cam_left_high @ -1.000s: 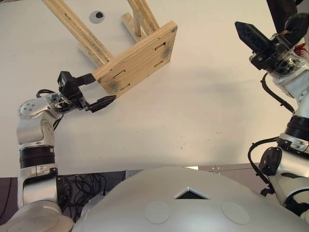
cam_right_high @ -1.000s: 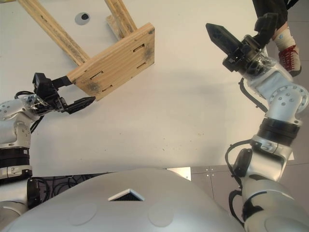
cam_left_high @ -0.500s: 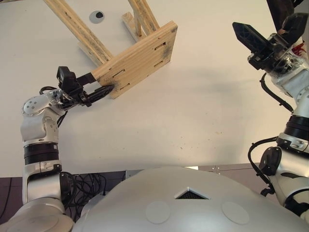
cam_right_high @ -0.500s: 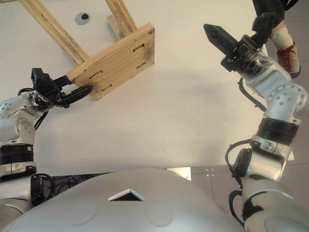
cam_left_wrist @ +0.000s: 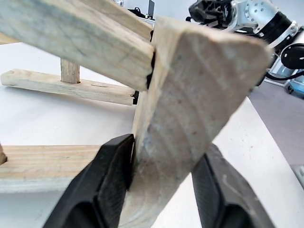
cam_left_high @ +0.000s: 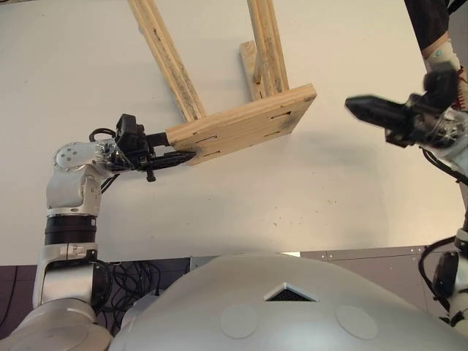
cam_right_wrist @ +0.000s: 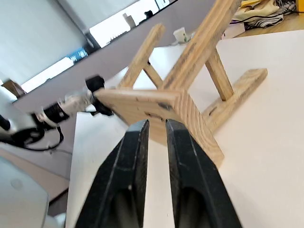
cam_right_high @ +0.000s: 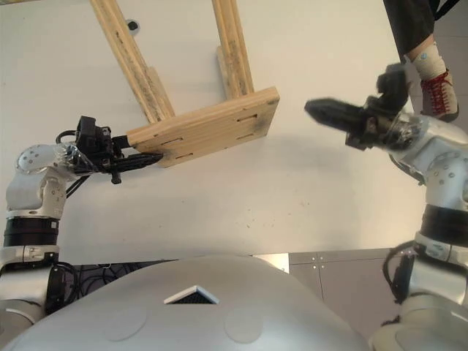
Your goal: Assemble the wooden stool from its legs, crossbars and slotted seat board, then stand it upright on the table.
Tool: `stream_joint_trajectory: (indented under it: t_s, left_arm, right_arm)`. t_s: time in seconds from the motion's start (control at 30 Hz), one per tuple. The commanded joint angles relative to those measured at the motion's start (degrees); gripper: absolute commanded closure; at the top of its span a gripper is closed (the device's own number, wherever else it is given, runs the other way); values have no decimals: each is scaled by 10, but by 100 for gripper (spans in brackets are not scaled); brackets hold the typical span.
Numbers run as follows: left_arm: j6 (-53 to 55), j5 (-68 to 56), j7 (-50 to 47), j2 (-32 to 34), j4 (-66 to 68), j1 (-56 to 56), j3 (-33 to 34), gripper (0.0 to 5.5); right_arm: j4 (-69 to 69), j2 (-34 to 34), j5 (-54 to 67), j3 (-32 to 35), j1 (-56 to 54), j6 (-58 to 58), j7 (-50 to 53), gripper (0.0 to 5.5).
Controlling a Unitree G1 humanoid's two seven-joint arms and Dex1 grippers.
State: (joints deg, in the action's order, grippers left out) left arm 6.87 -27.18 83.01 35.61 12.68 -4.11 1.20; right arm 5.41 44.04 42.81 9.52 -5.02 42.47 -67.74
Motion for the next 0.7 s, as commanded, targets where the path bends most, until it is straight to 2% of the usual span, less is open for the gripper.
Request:
stream_joint_trajectory:
  t_s: [0.03,0.2,0.37,0.47,0.53,0.6,0.7]
  left_arm:
    - [-6,29,53,17,15,-32,-45,382]
    - [-9,36,90,34,32,-68,-76,387]
    - [-11,35,88,32,38,-75,-85,387]
    - [-8,33,84,26,38,-79,-88,389]
    - [77,-6,42,18,-1,-95,-73,390]
    - [220,-97,-23,10,-65,-129,-38,391]
    - [451,-316,-215,-40,-73,-280,78,393]
  right_arm:
    - [-8,-10,-108,-63,5,-152,-22,424]
    - [-7,-34,-127,-91,4,-198,-28,341]
    - [-5,-47,-130,-111,3,-214,-34,338]
    - [-15,-58,-129,-120,-1,-217,-34,375]
    - [-2,-74,-66,-91,-12,-149,-13,376]
    - [16,-87,20,-45,-35,-62,25,376]
    - [15,-113,165,32,-110,45,136,376]
